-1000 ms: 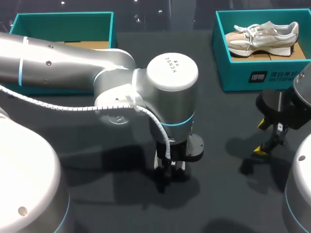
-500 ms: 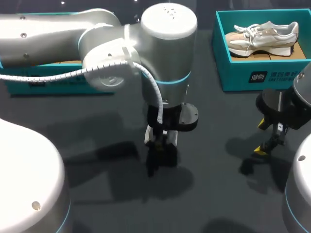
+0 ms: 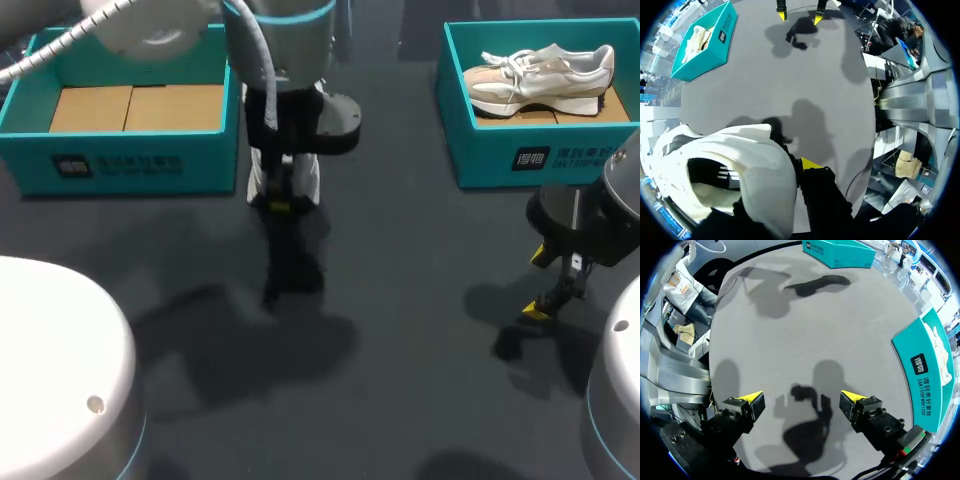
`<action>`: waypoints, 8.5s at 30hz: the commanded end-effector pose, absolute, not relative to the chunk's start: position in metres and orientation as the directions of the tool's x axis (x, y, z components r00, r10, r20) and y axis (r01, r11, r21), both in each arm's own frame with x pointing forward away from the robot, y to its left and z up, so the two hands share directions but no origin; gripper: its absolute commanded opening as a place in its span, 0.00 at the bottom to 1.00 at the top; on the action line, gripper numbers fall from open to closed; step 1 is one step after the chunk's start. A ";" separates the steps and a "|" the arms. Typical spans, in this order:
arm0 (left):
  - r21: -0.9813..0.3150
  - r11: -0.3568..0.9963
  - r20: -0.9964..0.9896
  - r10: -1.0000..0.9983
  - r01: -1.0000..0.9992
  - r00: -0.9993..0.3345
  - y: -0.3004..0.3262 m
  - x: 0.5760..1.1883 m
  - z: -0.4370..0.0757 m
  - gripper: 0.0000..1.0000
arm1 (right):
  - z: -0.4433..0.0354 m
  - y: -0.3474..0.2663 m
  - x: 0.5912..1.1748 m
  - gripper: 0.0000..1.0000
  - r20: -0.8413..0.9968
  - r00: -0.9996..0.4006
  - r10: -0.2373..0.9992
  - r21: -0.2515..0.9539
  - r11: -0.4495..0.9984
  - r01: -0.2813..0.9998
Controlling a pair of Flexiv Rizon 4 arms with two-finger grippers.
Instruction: Take the shoe out of the shoebox, open the shoe tongue, remove and reinsert the insole, then place the shoe into the shoebox
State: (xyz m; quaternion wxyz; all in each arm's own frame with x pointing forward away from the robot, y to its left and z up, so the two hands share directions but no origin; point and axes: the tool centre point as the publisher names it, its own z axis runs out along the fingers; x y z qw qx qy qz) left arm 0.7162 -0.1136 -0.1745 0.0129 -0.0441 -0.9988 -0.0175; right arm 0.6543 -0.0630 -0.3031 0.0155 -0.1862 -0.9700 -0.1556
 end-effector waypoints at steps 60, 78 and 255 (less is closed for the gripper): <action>-0.005 0.993 0.174 0.120 0.121 -0.977 0.179 0.955 -0.141 0.00 | -0.303 -0.063 0.653 1.00 0.085 -0.930 0.358 0.295 0.882 0.366; 0.007 0.992 0.153 0.122 0.124 -0.981 0.239 0.981 -0.155 0.00 | -0.303 -0.063 0.653 1.00 0.085 -0.930 0.358 0.295 0.882 0.366; -0.015 -0.060 0.174 0.983 0.998 0.062 0.289 1.055 -0.368 0.43 | -0.303 -0.063 0.653 1.00 0.085 -0.930 0.358 0.295 0.882 0.366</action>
